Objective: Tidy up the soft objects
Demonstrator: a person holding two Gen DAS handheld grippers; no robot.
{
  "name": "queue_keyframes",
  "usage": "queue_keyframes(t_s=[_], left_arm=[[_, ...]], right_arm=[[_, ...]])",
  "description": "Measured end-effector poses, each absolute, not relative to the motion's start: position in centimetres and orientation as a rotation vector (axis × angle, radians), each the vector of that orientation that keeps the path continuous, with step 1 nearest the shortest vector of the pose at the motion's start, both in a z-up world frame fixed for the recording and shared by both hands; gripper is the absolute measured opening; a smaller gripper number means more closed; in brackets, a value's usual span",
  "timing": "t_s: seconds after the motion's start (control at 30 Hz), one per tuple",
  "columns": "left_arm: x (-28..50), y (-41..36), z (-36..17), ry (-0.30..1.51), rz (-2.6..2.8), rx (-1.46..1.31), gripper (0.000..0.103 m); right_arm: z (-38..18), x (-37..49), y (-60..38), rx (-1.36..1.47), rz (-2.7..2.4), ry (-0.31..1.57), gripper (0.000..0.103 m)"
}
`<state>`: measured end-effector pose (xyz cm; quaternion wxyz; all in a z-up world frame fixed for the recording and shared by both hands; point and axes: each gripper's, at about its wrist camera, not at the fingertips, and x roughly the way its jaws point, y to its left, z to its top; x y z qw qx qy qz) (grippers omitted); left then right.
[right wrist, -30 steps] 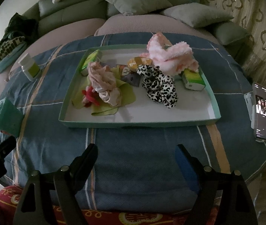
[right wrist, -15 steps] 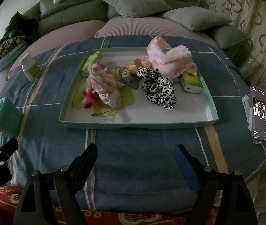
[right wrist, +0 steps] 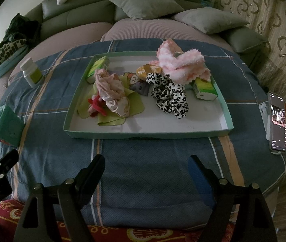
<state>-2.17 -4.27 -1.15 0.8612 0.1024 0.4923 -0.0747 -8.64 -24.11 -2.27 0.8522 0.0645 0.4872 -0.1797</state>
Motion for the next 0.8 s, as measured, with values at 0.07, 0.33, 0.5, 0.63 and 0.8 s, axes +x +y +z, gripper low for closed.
queue_keyframes(t_s=[0.07,0.33,0.5,0.63,0.8], left_arm=[[-2.10,-4.14,-1.21,1.039,-0.160,0.205,0.096],[-1.98,-4.00,-1.48,1.053,-0.173,0.195,0.096],[-1.96,-4.08,-1.57,1.057,-0.177,0.201,0.096],[-1.91,-4.21,-1.65,1.061,-0.177,0.211,0.096],[-1.97,-4.32,-1.69,1.061,-0.176,0.216,0.096]], right_arm=[[-2.29,-8.65,-24.14,0.136,-0.378,1.027,0.086],[-2.41,-8.63,-24.19,0.133,-0.381,1.030,0.086],[-2.45,-8.54,-24.18,0.131,-0.382,1.033,0.086],[-2.49,-8.55,-24.20,0.131,-0.381,1.035,0.086],[-2.49,-8.56,-24.19,0.131,-0.381,1.035,0.086]])
